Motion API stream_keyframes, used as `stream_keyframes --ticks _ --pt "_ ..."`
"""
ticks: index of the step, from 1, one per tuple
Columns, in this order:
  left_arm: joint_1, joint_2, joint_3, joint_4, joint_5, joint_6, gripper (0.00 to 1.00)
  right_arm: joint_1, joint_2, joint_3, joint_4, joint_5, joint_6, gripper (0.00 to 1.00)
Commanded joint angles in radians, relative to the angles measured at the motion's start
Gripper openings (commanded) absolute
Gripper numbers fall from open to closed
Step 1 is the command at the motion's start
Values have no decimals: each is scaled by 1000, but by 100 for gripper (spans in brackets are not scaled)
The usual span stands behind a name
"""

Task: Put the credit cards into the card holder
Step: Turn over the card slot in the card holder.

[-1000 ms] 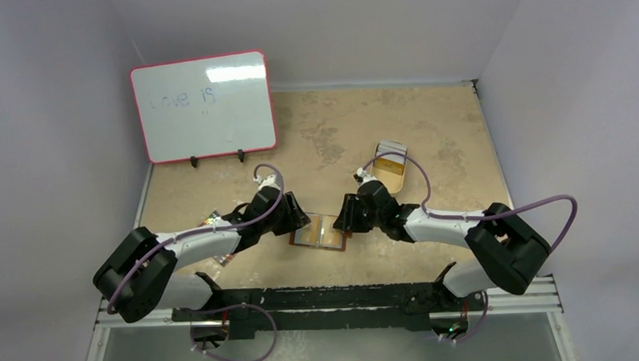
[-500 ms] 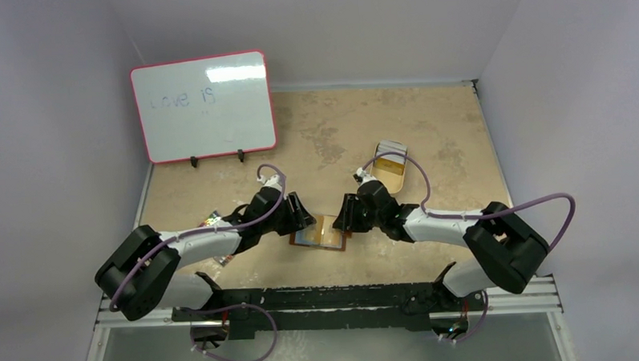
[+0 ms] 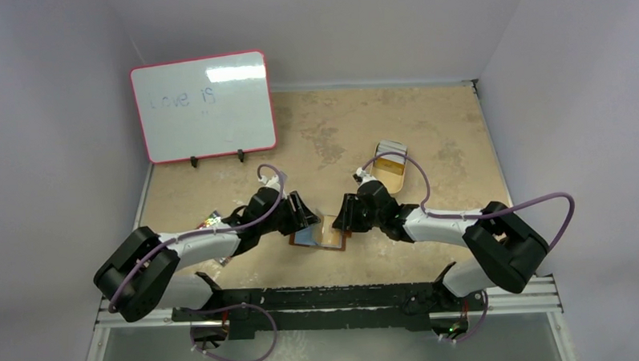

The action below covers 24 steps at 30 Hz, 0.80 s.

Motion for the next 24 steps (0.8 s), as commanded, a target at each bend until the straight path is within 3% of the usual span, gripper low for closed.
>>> stream_keyframes --ticks 1,7,21,24 --pt "5 -48 -16 71 19 -24 50 4 4 0 -16 -7 -19 42" --pt "5 -51 -34 111 23 -30 50 4 2 4 -27 -20 -19 43" --pt "4 -34 -61 195 39 -59 38 4 -10 1 -37 -16 -17 43" --pt "4 -33 -66 197 35 -59 30 4 -14 0 -40 -16 -16 43"
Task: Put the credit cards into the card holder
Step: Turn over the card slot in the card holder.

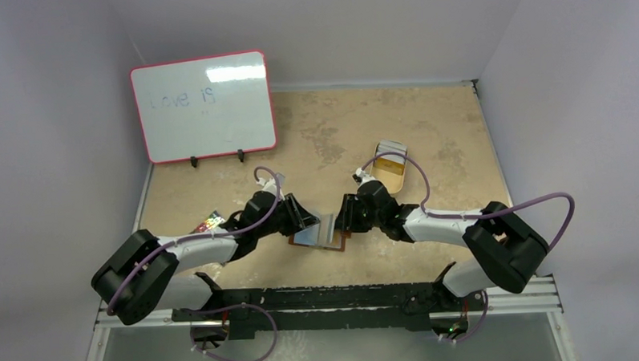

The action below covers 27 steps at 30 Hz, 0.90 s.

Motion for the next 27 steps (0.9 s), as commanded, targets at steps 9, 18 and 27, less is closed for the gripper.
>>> stream_keyframes --ticks 9,18,27 --pt "4 -11 22 -76 -65 33 15 3 -79 39 -138 58 -16 44" --pt "3 -167 74 -387 -311 83 0 -46 -183 147 -288 178 -118 47" --pt "3 -171 78 -463 -380 71 31 -171 -155 370 -346 327 -453 57"
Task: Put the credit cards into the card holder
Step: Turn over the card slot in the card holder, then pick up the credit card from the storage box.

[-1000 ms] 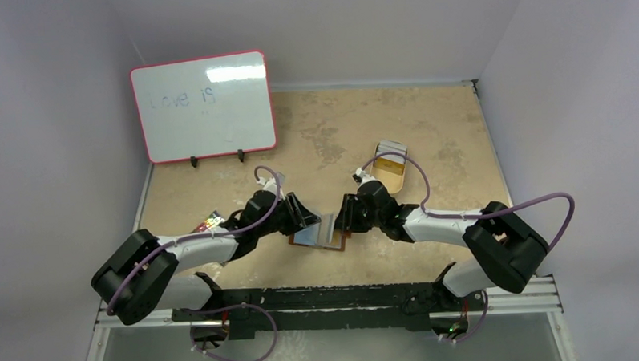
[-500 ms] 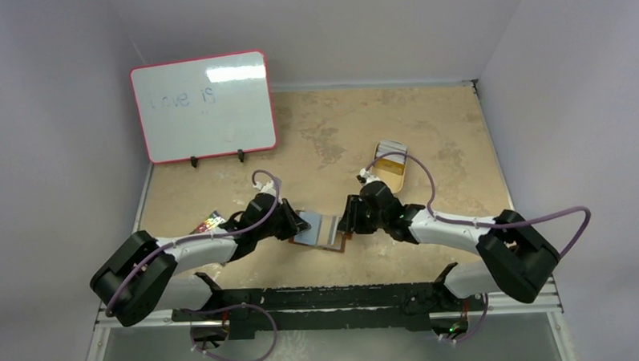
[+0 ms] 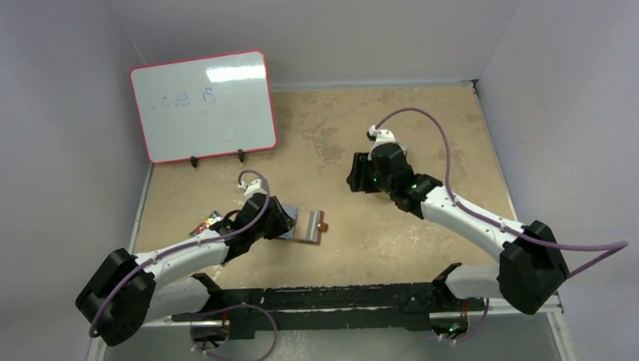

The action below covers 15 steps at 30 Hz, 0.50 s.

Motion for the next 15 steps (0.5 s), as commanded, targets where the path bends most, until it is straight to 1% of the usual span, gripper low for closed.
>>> stream_keyframes --ticks 1,5,6,9,12,15 --pt "3 -30 46 -85 -106 18 31 -58 8 122 -20 139 -232 58" --pt "3 -64 91 -228 -232 30 29 -103 47 166 3 163 -408 60" --pt "3 -72 96 -256 -259 33 29 -114 65 203 -1 169 -447 60" --pt "4 -75 113 -306 -303 43 33 -140 118 251 -6 162 -553 61" --pt "4 -59 120 -309 -294 49 38 -160 180 283 -9 128 -638 62" --pt "5 -29 117 -290 -267 58 40 -177 246 314 -41 118 -699 62"
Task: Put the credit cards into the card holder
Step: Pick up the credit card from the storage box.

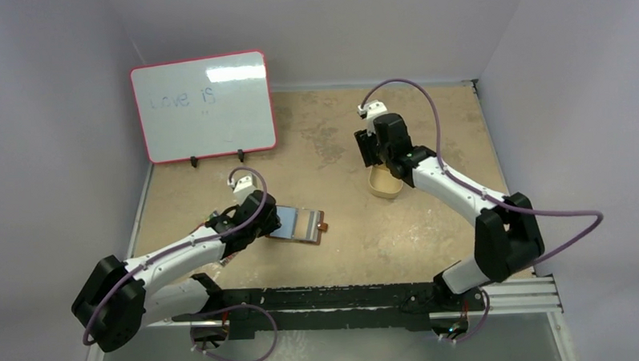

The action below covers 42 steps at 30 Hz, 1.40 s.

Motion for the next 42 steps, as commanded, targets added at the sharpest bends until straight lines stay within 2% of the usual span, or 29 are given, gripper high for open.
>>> stream_keyframes --ticks 1,8,13,19,25,32,42 --pt "6 42 34 -9 -16 33 40 -24 78 76 -40 -15 -177 62" --pt "10 91 29 11 14 46 41 -50 138 55 -61 4 -275 59" --pt "11 113 12 68 86 48 42 -56 144 33 -30 3 -340 60" --pt "11 155 -16 149 176 39 41 -58 211 32 -24 92 -397 59" --pt "11 126 -47 225 263 -11 40 -59 253 39 -18 159 -425 58" --pt "12 52 -70 253 291 -35 40 -60 299 53 -13 290 -428 52" --pt "12 29 -58 218 260 -27 40 -60 259 67 -23 299 -411 45"
